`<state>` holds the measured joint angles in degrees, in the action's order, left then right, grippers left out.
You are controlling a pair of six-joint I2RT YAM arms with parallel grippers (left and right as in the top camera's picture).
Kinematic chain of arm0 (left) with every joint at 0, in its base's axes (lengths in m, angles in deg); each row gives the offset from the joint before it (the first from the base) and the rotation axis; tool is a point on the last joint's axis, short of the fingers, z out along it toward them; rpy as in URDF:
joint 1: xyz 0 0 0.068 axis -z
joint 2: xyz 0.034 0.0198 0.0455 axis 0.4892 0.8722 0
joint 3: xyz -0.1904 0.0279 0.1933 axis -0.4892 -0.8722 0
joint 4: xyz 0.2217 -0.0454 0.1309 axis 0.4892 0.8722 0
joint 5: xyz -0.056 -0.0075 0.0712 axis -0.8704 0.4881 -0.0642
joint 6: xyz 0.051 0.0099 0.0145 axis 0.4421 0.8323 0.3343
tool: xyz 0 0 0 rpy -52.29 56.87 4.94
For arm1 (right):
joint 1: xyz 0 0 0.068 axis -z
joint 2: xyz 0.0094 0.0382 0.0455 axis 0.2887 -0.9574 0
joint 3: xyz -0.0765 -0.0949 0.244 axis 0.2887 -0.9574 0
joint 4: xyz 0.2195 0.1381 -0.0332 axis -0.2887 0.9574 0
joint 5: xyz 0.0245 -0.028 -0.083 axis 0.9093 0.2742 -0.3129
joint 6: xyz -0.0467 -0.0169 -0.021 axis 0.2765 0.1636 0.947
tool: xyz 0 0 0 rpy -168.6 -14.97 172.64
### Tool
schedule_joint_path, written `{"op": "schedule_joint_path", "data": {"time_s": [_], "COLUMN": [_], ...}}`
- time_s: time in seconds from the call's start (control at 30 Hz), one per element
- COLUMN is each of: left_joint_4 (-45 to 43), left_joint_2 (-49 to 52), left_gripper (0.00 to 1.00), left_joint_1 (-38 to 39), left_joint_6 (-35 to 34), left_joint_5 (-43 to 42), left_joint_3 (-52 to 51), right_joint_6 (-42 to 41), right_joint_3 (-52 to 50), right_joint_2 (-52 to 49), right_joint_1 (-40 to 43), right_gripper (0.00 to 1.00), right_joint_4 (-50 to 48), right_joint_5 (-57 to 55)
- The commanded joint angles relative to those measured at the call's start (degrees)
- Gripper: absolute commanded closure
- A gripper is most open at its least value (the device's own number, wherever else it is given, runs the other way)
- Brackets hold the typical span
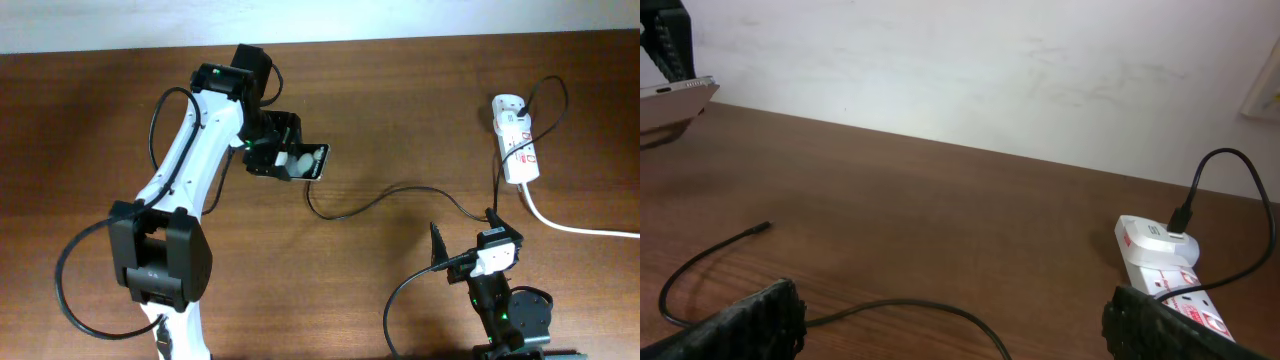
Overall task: Plug charger to phone and switch on socket
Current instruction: 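Raise the held phone toward the left, bottom edge facing right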
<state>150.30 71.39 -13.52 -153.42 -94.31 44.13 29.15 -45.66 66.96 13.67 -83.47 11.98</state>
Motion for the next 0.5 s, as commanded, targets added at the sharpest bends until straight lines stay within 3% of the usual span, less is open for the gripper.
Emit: {"op": "schedule_joint_path", "data": {"time_s": [0.0, 0.47], "left_joint_4": [0.1, 1.0], "left_joint_2": [-3.2, -3.2], "left_gripper": [1.00, 1.00], "left_joint_1": [-0.3, -7.5], "left_joint_6": [-0.4, 11.1], "left_joint_5": [-4.1, -20.3], "left_joint_3": [1.5, 1.5], "right_joint_6": [-0.3, -0.3], "right_joint_3": [-0.3, -0.3], "right_joint_2": [0.4, 0.4], "right_joint_1": [-0.3, -0.3], "right_gripper": [0.01, 0.01], "right_joint_4": [0.3, 0.3], "right_joint_5": [0.8, 0.8]}}
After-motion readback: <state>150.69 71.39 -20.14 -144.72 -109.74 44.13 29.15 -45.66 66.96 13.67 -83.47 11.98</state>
